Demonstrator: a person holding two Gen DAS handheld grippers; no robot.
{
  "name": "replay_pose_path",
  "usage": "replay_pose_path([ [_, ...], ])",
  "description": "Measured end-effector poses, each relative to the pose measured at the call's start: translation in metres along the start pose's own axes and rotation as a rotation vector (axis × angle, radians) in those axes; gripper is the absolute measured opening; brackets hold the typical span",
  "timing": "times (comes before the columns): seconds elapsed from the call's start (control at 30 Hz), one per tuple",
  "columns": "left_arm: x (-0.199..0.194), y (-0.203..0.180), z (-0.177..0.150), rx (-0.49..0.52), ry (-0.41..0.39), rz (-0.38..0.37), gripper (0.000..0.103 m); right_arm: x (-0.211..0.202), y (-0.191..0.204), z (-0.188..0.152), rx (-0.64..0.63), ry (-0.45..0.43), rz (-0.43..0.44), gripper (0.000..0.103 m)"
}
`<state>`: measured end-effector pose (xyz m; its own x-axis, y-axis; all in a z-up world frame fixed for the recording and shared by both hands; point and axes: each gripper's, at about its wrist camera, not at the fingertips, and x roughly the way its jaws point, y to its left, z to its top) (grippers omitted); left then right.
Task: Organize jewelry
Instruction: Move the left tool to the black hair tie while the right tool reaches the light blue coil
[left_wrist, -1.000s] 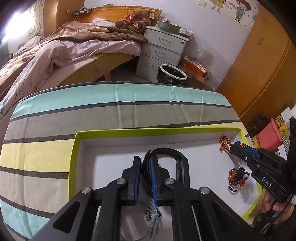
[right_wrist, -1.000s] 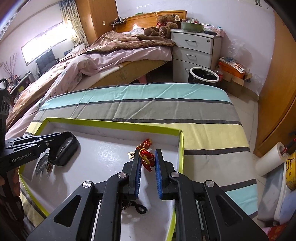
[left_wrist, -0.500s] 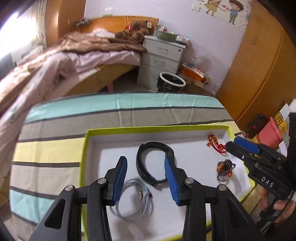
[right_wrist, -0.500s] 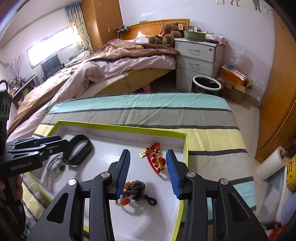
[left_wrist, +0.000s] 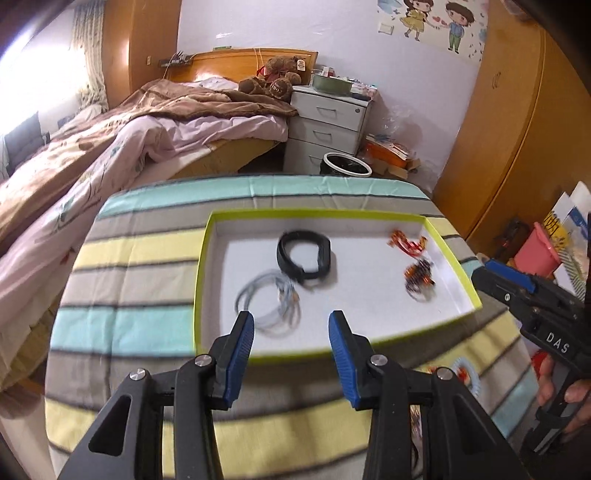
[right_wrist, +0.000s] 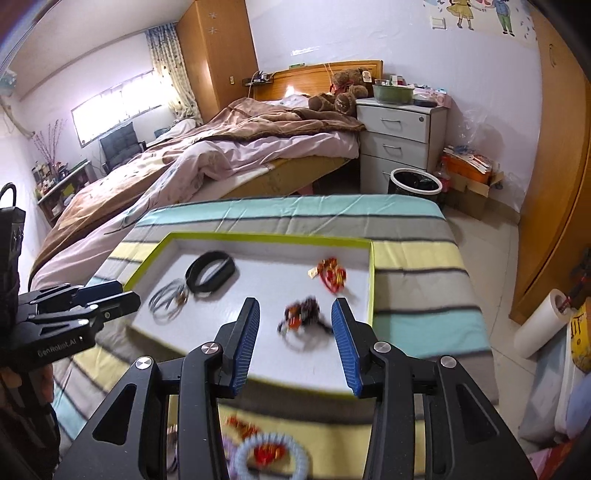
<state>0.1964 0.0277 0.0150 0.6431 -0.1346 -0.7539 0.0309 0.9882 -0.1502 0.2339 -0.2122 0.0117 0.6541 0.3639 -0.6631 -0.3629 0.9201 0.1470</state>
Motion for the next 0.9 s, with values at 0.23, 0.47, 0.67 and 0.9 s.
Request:
replay_pose_path([
  [0.23,-0.023,-0.003,-0.036,-0.026,0.002,-0.077,0.042,-0.017,-0.008,-0.033,-0.003,0.039,-0.011,0.042],
  [0.47,-0.033,-0.009,-0.069,-0.025,0.023,-0.131,0.042,-0.020,-0.018,-0.063,0.016,0.106,-0.020,0.042],
  [0.67,-0.034,-0.006,-0.088,-0.060,0.040,-0.196,0.042,-0.020,-0.018,-0.075,0.006,0.131,-0.012,0.042],
  [0.9,-0.033,-0.012,-0.102,-0.062,0.093,-0.229,0.042,-0.012,-0.018,-0.082,0.007,0.165,0.018,0.042],
])
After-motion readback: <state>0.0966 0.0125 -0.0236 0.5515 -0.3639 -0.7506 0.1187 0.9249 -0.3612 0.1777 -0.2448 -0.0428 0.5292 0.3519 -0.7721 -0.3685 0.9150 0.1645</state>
